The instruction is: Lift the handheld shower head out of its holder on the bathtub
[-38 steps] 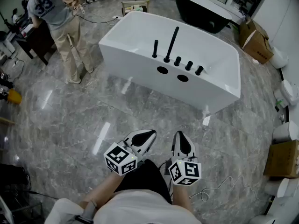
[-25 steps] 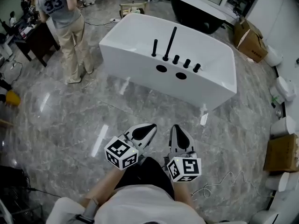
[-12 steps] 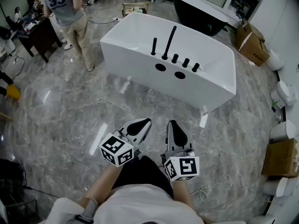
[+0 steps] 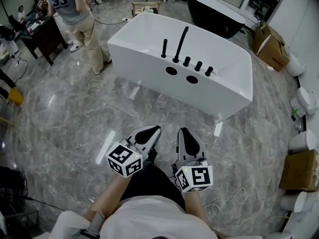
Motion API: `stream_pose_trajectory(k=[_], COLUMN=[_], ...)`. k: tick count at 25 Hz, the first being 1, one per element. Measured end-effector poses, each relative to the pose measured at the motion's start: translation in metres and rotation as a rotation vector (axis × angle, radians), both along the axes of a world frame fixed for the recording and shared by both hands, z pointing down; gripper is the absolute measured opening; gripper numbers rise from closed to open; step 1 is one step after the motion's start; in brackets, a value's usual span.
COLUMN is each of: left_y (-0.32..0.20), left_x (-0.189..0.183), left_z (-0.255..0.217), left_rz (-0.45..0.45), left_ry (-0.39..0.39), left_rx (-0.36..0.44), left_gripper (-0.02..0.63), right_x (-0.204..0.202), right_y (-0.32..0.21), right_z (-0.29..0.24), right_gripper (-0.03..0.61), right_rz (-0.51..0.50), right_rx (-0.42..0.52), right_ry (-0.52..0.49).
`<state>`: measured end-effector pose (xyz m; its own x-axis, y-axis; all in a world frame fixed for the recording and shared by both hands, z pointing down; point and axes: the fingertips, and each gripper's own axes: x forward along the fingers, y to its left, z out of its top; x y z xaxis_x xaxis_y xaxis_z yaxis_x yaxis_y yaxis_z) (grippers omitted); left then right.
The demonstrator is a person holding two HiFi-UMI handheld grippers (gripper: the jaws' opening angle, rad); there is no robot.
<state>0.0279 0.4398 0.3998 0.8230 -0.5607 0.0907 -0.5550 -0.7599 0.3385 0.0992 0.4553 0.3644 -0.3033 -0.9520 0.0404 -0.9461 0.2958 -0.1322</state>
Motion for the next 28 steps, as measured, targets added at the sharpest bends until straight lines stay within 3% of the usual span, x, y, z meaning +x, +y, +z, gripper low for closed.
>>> stream_pose_trajectory(k=[13,28], left_y=[-0.046,-0.154], left_x=[0.011,0.005], left_z=[-0.007,-0.011], left_rz=[-0.009,-0.039], left_ry=[0.010,0.026], left_rx=[0.036,0.042], left_gripper=[0.011,0.011], right_x=[0.003,-0.009], right_y=[-0.044,-0.151], right_z=[-0.001,-0.008], right_gripper=[0.021,0.021], right_rz=[-0.035,-0.086], right_rx=[0.013,0.024], right_ry=[0.018,0.019])
